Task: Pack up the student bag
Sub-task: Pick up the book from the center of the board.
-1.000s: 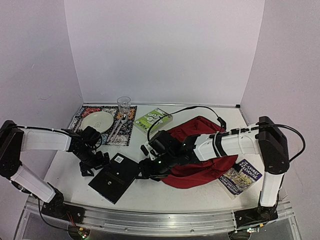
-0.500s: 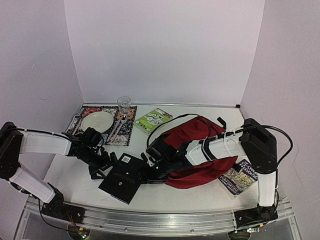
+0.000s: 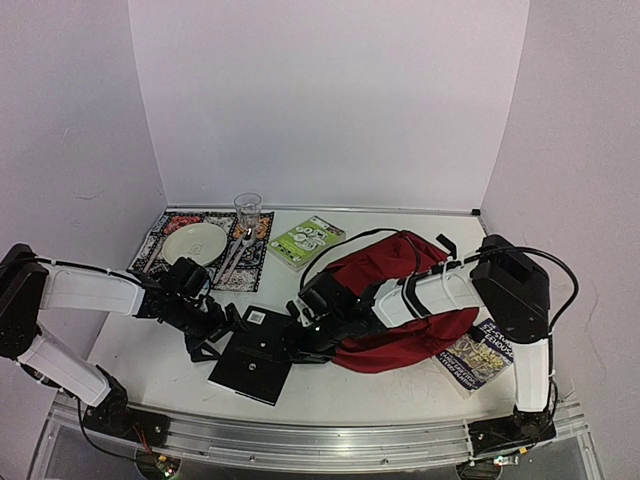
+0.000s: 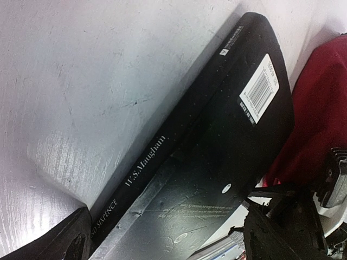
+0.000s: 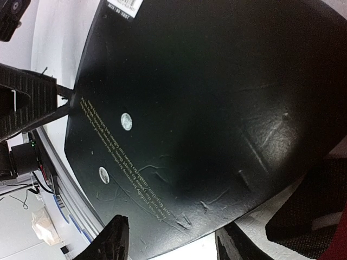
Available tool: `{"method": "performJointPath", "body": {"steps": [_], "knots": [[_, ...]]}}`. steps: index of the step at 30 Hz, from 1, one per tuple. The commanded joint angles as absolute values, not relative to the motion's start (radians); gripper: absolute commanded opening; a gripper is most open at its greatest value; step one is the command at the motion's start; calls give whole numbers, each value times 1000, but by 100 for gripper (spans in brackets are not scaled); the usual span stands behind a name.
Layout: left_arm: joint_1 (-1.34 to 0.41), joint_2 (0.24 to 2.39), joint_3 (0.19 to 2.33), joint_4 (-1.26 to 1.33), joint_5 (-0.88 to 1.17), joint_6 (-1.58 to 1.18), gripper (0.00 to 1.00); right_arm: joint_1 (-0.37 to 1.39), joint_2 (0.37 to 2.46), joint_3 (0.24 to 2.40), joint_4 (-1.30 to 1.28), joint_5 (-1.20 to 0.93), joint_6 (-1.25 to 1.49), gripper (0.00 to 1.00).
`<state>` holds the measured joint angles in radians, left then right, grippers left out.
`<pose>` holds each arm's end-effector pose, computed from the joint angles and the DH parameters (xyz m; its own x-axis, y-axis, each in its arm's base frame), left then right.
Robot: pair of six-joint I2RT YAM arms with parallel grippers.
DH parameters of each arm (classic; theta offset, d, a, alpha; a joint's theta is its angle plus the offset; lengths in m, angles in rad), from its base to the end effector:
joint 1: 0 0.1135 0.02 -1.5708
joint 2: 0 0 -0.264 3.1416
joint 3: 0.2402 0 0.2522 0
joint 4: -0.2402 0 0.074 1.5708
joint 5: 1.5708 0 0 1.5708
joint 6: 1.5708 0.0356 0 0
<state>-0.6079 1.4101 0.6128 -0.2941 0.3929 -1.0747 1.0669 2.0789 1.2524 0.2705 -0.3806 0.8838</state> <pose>0.1901 -0.1489 0.1459 -0.9382 -0.3370 0.0792 -0.3204 0.7586 -0.5673 0.2054 0.4000 0.1481 -0.9080 -0.1601 -0.3871 -0.4152 0.4664 0.7810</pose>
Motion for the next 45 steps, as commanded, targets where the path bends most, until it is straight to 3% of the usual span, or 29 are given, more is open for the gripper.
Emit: {"method": "performJointPath", "body": {"steps": [1, 7, 15, 24, 37, 45], "knots": [[-621, 1410, 605, -216, 407, -1121, 98, 1055, 2085, 1227, 290, -412, 923, 54], [-623, 1397, 574, -214, 408, -1132, 97, 1033, 2053, 1126, 294, -397, 952, 55], [-632, 1401, 596, -185, 444, -1149, 95, 1033, 2087, 1155, 349, -456, 954, 53], [-634, 1324, 651, -131, 467, -1217, 89, 1031, 2038, 1209, 377, -470, 933, 38], [-634, 1346, 558, -124, 392, -1187, 88, 1000, 1949, 1215, 405, -496, 936, 0], [-634, 1343, 530, -138, 341, -1165, 93, 992, 1927, 1228, 419, -507, 961, 0]]}}
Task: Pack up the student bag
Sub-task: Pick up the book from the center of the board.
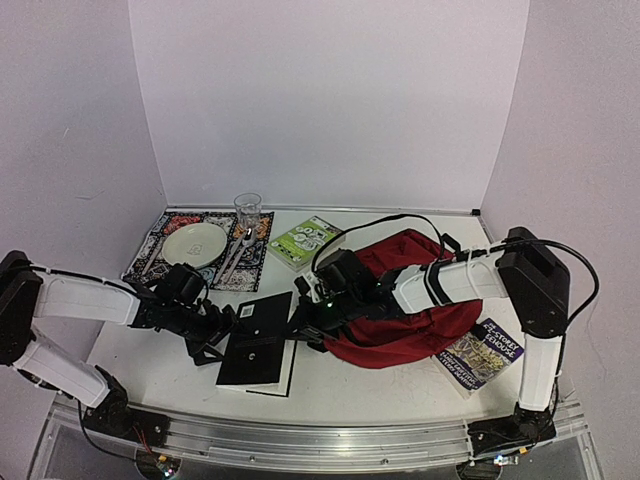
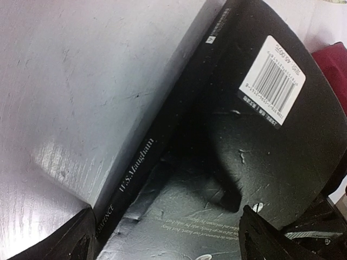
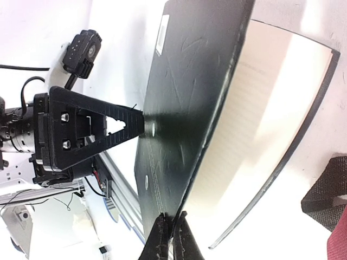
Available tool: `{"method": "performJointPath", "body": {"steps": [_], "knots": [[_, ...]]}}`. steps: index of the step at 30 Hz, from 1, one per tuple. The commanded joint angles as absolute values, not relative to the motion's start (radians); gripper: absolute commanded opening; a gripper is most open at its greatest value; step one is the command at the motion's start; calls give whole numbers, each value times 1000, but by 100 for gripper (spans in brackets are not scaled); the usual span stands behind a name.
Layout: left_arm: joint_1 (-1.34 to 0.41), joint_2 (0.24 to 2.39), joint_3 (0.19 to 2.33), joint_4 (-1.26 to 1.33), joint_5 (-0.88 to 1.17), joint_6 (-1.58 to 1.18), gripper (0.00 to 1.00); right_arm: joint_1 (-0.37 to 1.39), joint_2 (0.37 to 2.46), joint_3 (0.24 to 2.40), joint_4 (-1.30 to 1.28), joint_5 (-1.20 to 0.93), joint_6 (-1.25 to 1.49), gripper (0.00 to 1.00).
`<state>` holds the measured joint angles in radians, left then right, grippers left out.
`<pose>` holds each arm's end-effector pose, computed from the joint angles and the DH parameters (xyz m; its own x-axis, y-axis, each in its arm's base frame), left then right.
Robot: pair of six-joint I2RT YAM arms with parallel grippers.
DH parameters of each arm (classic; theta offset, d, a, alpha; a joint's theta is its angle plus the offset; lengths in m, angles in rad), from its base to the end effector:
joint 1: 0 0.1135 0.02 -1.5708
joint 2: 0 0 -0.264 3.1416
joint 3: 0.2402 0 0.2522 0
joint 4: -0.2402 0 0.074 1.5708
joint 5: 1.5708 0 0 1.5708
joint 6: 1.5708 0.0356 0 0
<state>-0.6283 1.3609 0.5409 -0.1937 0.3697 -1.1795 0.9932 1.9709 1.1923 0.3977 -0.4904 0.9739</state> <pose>0.1807 -0.1472 0.1426 -0.9114 -0.4033 0.0819 -0.3668 0.7061 -0.6057 0.2247 0.3754 0.1881 -0.9228 -0.0796 -0.3770 -0.3817 0.3224 0.8662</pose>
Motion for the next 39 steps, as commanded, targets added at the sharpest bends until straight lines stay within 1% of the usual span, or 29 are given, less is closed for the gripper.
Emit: {"method": "performJointPath", "body": {"steps": [1, 4, 12, 17, 24, 30, 39], "knots": [[-634, 1330, 532, -152, 326, -1158, 93, 989, 1930, 1228, 418, -505, 967, 0], [-634, 1288, 531, -194, 299, -1154, 94, 977, 1948, 1216, 416, -506, 993, 0], [-634, 1226, 443, -234, 331, -1199, 94, 964, 1974, 1169, 385, -456, 1008, 0], [-635, 1254, 430, -233, 391, -1186, 94, 957, 1996, 1176, 322, -411, 989, 0], [-650, 1310, 465, -224, 426, -1164, 94, 947, 1990, 1191, 362, -479, 1019, 0], [-650, 1282, 480, -223, 377, -1165, 95, 936, 1916, 1253, 395, -524, 1042, 0], [-650, 1226, 465, -213, 352, -1216, 96, 914, 1894, 1264, 480, -588, 1122, 0]]}}
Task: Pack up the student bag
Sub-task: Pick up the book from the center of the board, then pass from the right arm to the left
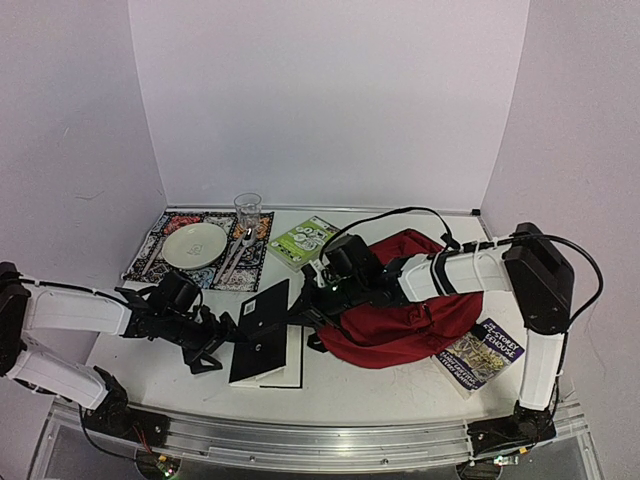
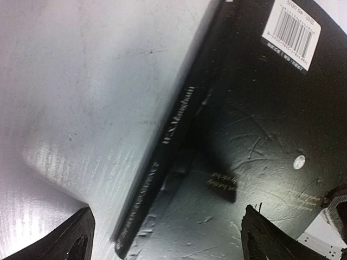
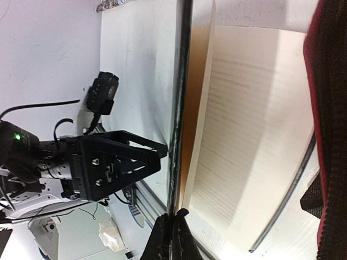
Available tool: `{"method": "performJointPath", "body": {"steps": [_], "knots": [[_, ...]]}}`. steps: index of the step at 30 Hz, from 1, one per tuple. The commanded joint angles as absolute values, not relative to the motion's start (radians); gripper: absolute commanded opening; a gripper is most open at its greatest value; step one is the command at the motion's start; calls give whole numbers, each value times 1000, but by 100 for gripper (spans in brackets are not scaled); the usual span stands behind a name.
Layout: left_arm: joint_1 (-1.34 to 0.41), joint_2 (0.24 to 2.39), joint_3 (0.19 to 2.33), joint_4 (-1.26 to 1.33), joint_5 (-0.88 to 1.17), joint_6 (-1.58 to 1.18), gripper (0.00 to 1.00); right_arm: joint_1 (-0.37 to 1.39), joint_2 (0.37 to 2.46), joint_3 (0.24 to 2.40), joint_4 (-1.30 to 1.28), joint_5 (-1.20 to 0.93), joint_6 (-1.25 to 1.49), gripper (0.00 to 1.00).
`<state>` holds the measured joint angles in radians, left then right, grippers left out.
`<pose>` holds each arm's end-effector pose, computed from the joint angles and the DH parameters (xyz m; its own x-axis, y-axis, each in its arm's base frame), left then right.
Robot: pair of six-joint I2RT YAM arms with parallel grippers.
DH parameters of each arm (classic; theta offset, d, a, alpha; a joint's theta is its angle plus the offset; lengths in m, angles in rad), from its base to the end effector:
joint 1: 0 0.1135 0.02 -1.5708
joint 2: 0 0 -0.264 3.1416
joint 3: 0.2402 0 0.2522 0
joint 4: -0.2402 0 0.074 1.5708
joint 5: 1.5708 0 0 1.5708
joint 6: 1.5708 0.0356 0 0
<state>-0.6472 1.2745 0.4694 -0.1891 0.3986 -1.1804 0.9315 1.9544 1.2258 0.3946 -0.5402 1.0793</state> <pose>0.1625 -0.1402 0.1414 -0.9245 -0.3696 0.0934 -0.3428 0.6987 -0.6280 0.2480 0.3642 0.2057 -0.9547 -0.0168 -0.2972 -0.2892 0.2894 0.9125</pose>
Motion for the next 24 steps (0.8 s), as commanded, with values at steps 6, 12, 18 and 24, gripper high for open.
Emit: {"method": "performJointPath", "body": {"steps": [6, 12, 18, 24], "knots": [[-651, 1125, 393, -104, 337, -1344, 97, 906, 1869, 1282, 500, -614, 1140, 0], [-651, 1167, 410, -47, 365, -1346, 97, 886, 1844, 1228, 500, -606, 1135, 0], [-666, 1239, 451, -23, 373, -1315, 95, 885, 1865, 1194, 501, -616, 1129, 5], [-707, 1335, 488, 51, 381, -1311, 89, 886, 1916, 1207, 501, -615, 1120, 6]]}}
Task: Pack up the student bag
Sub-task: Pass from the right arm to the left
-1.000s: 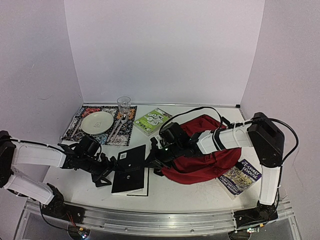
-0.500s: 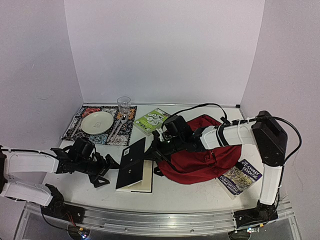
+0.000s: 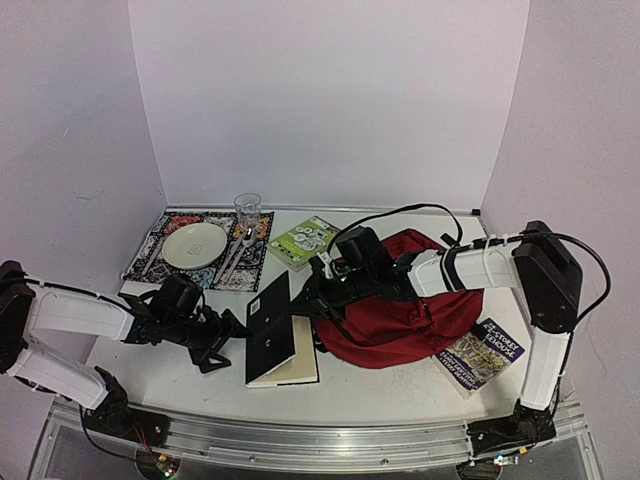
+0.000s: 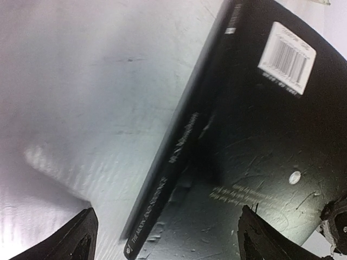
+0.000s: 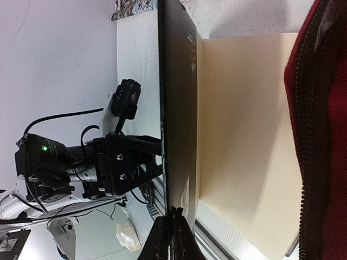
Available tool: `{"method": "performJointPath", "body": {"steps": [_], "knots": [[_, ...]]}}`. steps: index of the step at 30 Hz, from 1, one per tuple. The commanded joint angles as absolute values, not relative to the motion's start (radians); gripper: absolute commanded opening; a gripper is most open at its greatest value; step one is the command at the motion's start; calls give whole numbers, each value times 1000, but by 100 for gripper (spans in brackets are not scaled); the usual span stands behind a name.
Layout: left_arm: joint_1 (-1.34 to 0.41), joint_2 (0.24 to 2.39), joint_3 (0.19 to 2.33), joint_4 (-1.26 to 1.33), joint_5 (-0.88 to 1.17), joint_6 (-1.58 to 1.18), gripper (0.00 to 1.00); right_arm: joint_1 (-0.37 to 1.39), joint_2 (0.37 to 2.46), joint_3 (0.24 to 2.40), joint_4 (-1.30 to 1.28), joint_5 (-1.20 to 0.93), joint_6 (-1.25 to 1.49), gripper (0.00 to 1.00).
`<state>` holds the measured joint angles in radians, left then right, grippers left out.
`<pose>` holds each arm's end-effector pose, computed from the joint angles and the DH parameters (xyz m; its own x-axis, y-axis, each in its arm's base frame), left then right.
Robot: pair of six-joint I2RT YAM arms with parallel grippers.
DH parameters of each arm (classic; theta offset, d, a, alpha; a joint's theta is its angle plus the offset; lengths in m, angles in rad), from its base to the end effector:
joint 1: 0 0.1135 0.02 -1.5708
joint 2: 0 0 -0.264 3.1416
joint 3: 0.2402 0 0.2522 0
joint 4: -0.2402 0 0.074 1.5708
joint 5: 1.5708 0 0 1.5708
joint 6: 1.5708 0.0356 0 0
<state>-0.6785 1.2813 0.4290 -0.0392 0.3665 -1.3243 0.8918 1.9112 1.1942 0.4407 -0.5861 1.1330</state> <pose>0.1620 -0.1470 0.1382 -0.8860 -0.4487 0.1171 -0.4016 0.6164 -0.6773 0.2559 0.3485 0.2183 -0.9625 0.0088 -0.2712 -0.2614 0.2385 0.9353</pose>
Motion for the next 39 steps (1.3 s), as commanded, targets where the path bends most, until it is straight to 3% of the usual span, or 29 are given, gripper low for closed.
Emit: {"method": "performJointPath", "body": {"steps": [1, 6, 14, 16, 18, 29, 39], "knots": [[-717, 1356, 500, 57, 380, -1310, 88, 885, 1927, 1209, 502, -616, 1119, 6], [-747, 1431, 539, 77, 369, -1302, 86, 886, 1971, 1214, 501, -623, 1114, 6], [-757, 1476, 569, 87, 369, -1292, 86, 890, 2010, 1220, 502, -653, 1096, 18], [-758, 1477, 569, 88, 368, -1293, 86, 891, 2019, 1234, 504, -665, 1095, 14], [-758, 1472, 566, 88, 362, -1297, 86, 891, 2018, 1243, 505, -669, 1097, 0], [-756, 1332, 493, 118, 279, -1361, 95, 849, 1892, 1244, 553, -700, 1137, 0], [-756, 1211, 419, 223, 223, -1409, 97, 834, 1831, 1144, 735, -737, 1238, 0]]}}
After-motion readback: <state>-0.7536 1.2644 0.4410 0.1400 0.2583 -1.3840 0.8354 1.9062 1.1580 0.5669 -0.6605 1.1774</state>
